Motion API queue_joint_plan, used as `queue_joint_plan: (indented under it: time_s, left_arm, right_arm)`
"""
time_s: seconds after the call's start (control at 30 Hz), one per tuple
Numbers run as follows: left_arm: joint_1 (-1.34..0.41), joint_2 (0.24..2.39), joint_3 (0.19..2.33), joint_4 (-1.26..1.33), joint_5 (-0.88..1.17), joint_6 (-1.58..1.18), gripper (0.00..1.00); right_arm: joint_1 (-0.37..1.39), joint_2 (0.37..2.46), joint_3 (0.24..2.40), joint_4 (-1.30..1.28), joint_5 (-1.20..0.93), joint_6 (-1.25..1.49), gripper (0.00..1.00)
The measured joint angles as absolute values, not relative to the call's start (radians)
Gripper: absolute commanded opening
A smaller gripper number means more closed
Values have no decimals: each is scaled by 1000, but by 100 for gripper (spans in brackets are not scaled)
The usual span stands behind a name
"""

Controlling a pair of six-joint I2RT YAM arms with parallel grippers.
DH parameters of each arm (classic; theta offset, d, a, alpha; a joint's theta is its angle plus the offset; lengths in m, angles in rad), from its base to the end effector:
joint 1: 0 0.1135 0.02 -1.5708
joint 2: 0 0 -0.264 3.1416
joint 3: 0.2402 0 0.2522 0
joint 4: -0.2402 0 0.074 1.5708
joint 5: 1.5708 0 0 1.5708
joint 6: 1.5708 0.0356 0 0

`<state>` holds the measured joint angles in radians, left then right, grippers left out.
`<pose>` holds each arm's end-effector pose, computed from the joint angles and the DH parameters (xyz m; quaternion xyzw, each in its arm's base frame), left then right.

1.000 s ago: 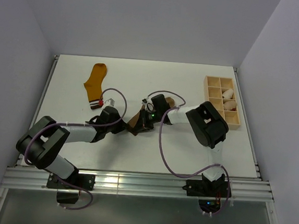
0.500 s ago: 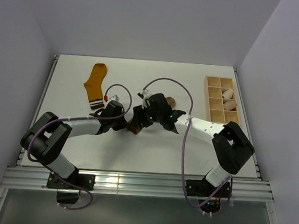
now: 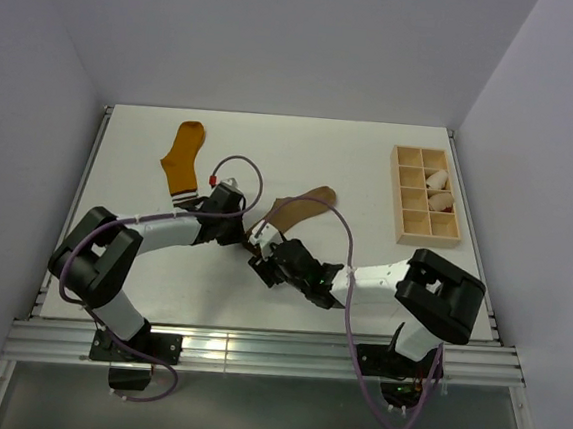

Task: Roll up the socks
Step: Roll the sock at the center of the board.

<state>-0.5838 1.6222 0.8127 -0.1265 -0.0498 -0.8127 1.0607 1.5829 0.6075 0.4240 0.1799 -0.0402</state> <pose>0.2604 -0.1699 0.1530 -0.1162 0.9427 -0.1825 0.2542 0.1536 0.2614 0.1512 -0.4174 0.7639 0.1689 0.4623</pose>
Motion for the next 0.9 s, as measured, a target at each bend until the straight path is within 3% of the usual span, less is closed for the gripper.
queue_joint_plan:
  time_s: [0.43,0.9]
  left_arm:
    - [-584,1636,851,-189,-39,-765,0]
    - [-582,1648,870,-207,-23,-745,1]
  right_arm:
    - [1202,1713,682,567,360,-259,64]
    - [1213,1856,754,595,416,-337,56]
